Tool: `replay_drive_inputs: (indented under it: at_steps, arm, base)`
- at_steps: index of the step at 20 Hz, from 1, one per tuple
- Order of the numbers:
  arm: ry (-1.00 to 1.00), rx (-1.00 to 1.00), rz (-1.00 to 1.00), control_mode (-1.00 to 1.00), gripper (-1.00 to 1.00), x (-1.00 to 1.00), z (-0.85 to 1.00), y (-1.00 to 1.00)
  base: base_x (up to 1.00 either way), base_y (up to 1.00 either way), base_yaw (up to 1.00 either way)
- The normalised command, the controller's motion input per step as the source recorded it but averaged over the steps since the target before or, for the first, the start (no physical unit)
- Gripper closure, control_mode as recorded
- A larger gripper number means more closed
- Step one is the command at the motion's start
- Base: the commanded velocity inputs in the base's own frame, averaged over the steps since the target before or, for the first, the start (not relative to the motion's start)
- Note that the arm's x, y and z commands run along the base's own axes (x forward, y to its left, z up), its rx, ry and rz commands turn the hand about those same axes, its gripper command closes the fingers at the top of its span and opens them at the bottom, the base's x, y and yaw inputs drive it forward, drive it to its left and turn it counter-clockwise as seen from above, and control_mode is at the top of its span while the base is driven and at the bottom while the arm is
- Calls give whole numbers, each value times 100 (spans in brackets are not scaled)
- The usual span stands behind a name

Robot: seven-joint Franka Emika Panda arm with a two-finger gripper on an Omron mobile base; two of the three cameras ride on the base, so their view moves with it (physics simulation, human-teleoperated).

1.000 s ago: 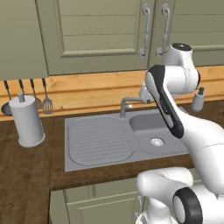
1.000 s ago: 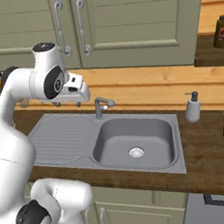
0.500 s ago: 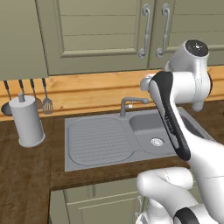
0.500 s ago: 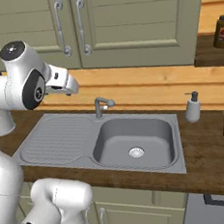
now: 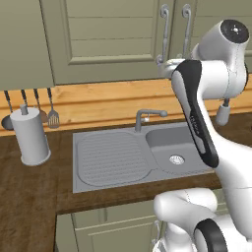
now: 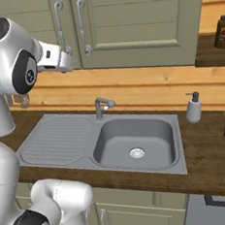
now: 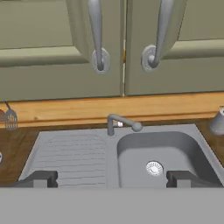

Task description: Open the cabinet, pick up the bread from the cabinet and place it in the basket. Then move the basket to the dining counter.

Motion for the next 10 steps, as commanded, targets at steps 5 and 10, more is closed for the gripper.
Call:
replay_drive_inputs:
  at_steps: [5, 10]
  arm:
    - [-3, 0, 0, -100, -100, 31, 34, 0]
    - [-1, 0, 0, -100, -100, 43, 37, 0]
  base:
    - [0, 0, 0]
    - [0, 0, 0]
